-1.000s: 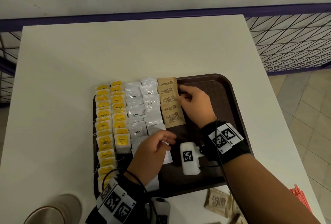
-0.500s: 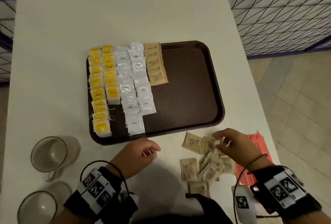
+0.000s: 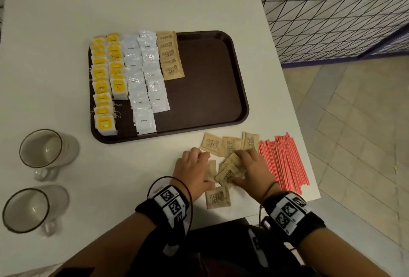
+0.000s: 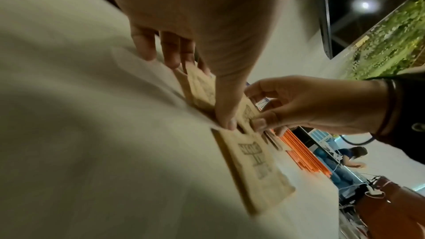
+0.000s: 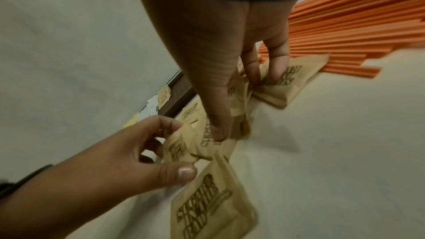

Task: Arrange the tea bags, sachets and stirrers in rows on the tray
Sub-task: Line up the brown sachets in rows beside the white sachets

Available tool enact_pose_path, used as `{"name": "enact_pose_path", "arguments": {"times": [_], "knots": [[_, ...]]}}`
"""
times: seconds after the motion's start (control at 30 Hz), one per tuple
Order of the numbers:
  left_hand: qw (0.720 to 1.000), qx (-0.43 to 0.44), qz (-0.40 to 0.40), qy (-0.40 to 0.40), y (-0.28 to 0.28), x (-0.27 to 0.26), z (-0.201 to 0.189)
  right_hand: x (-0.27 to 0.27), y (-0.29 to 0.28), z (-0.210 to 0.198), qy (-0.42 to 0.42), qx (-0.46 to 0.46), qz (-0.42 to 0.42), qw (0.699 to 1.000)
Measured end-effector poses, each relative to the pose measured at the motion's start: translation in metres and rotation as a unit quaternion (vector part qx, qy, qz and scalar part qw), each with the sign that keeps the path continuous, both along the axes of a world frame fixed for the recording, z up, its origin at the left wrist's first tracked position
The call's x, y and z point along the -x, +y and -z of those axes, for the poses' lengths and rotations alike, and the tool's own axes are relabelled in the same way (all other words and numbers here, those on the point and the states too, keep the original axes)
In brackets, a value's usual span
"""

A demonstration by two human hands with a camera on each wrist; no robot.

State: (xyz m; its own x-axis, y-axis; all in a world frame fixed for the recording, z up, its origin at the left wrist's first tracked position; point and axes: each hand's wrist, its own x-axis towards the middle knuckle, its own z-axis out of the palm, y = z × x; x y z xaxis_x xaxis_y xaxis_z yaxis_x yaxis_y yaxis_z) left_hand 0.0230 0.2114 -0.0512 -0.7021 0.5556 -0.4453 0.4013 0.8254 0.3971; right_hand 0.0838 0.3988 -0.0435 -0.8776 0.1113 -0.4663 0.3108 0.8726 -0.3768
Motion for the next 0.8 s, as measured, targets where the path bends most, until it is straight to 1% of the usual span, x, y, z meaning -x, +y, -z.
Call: {"name": "enact_pose_path", "arguments": {"times": [0.1, 0.17, 0.23, 0.33, 0.4, 0.43, 0.5, 0.57, 0.63, 0.7, 0.73, 0.77, 0.8], "knots": [[1.000, 0.004, -0.026, 0.014, 0.004, 0.002, 0.003, 0.007, -0.012, 0.001, 0.010, 0.012, -0.005, 1.000], [0.999, -0.008, -0.042, 0.004, 0.004, 0.005, 0.004, 0.012, -0.018, 0.001, 0.020, 0.006, -0.010, 1.000], [0.999, -0.021, -0.049, -0.006, 0.002, 0.008, 0.006, 0.017, -0.024, 0.002, 0.034, 0.014, 0.006, 0.999], [0.993, -0.088, -0.071, -0.040, -0.004, 0.010, 0.005, 0.025, -0.030, -0.002, 0.033, 0.092, 0.044, 0.994], [0.977, -0.147, -0.112, -0.102, -0.010, 0.012, 0.004, 0.028, -0.031, -0.006, 0.015, 0.122, 0.035, 0.992], [0.964, -0.173, -0.148, -0.135, -0.015, 0.013, 0.002, 0.028, -0.030, -0.006, 0.008, 0.131, 0.026, 0.991], [0.927, -0.226, -0.235, -0.183, -0.026, 0.016, -0.002, 0.027, -0.027, -0.012, 0.005, 0.154, 0.031, 0.988], [0.883, -0.280, -0.314, -0.206, -0.039, 0.022, -0.009, 0.028, -0.021, -0.022, 0.026, 0.185, 0.067, 0.980], [0.842, -0.325, -0.372, -0.217, -0.053, 0.026, -0.022, 0.030, -0.013, -0.036, 0.055, 0.224, 0.113, 0.967], [0.797, -0.372, -0.412, -0.237, -0.065, 0.032, -0.038, 0.034, -0.008, -0.053, 0.074, 0.280, 0.151, 0.945], [0.779, -0.392, -0.422, -0.248, -0.071, 0.035, -0.046, 0.038, -0.008, -0.061, 0.077, 0.317, 0.167, 0.931], [0.768, -0.406, -0.424, -0.257, -0.076, 0.038, -0.056, 0.041, -0.009, -0.070, 0.079, 0.355, 0.175, 0.915], [0.766, -0.416, -0.416, -0.260, -0.081, 0.042, -0.064, 0.046, -0.011, -0.078, 0.082, 0.382, 0.170, 0.905]]}}
